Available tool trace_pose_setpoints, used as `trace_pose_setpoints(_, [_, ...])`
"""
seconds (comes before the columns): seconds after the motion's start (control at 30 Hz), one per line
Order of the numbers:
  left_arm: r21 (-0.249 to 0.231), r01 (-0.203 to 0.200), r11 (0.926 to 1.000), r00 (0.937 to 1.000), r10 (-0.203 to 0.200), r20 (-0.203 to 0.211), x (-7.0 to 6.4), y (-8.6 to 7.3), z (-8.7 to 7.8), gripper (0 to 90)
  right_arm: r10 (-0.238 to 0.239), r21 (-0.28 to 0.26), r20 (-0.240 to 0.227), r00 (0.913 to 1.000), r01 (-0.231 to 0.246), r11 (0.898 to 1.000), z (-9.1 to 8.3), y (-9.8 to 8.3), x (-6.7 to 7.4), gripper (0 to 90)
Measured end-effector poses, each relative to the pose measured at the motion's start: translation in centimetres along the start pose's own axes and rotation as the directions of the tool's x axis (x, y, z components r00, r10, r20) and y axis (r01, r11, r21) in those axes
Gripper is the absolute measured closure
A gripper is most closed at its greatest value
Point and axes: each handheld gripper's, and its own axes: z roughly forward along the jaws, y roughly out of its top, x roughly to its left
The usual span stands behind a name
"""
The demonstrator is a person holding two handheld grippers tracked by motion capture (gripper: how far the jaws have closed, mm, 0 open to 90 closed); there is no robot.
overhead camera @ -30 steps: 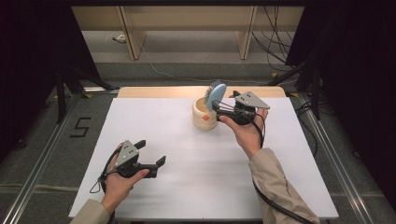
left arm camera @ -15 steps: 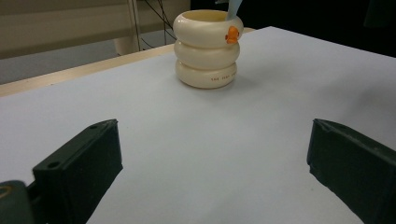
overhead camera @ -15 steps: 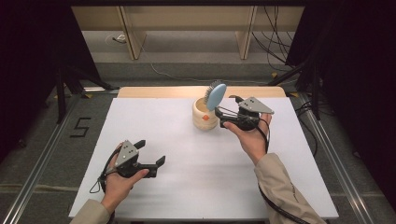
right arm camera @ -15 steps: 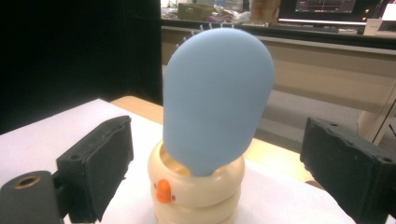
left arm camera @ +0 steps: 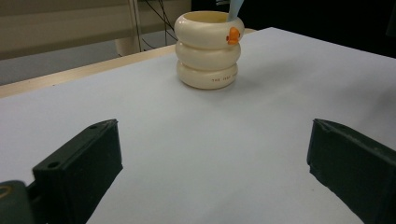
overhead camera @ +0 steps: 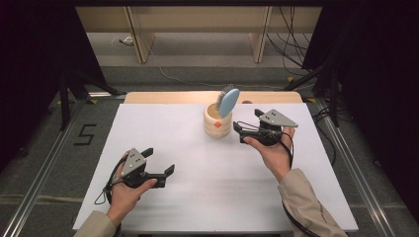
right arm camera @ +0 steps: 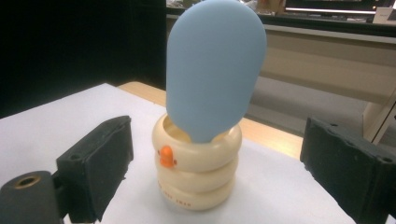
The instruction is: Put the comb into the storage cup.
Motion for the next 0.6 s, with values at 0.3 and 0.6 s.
trace_pose_setpoints(0.3, [0.0,-0.001,1.0,1.0,0.001,-0.001,0.0,0.0,0.0,2.6,-0.002,0.021,-0.02,0.9998,0.003,1.0,-1.2,-0.8,0.0,10.3])
trace_pose_setpoints(0.6, [0.0,0.0,1.0,1.0,0.0,-0.001,0.0,0.0,0.0,2.6,-0.017,0.027,-0.034,0.9993,0.018,0.999,-2.0,-1.2,0.2,10.9])
